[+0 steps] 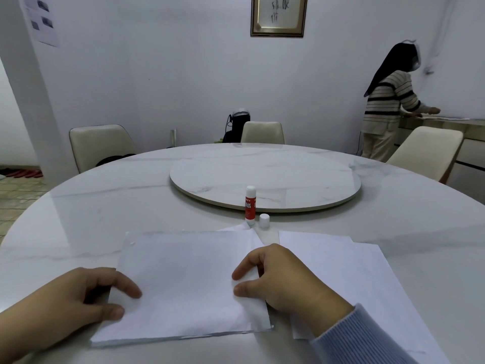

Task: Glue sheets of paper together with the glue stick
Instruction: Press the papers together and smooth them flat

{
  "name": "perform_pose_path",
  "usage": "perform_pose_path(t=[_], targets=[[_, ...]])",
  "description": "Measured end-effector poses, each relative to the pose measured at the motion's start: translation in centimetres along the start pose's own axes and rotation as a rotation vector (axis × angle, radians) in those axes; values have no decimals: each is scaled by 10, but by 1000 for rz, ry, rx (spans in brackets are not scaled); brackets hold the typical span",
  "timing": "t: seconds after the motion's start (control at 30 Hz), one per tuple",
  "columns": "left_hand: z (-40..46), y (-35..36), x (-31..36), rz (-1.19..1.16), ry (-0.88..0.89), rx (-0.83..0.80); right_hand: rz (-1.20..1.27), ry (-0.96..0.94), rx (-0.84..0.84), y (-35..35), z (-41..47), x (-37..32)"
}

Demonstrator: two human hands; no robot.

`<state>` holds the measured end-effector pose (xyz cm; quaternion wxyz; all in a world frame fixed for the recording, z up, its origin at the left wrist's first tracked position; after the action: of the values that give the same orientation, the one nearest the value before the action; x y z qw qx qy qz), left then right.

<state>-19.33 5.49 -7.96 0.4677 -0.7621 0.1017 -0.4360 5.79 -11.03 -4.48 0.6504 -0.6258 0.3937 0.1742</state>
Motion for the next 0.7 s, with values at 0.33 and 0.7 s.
perform_pose_path(t=[0.33, 0.7], targets=[[5, -1, 6, 44, 9, 1, -22, -8, 22, -1, 0, 0], [8, -2, 48, 385, 33, 147, -277, -98, 226, 1, -4, -19]])
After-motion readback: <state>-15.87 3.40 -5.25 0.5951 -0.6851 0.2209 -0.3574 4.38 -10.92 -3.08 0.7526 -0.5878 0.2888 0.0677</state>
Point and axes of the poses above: each hand's wrist, its own z-axis towards the middle knuckle, its own y-axis out of the palm, x = y × z, the point moved 9 cm from there along z, towards the middle knuckle, and after that the axes turned 7 degrees about -x, right-handed, at the moved point
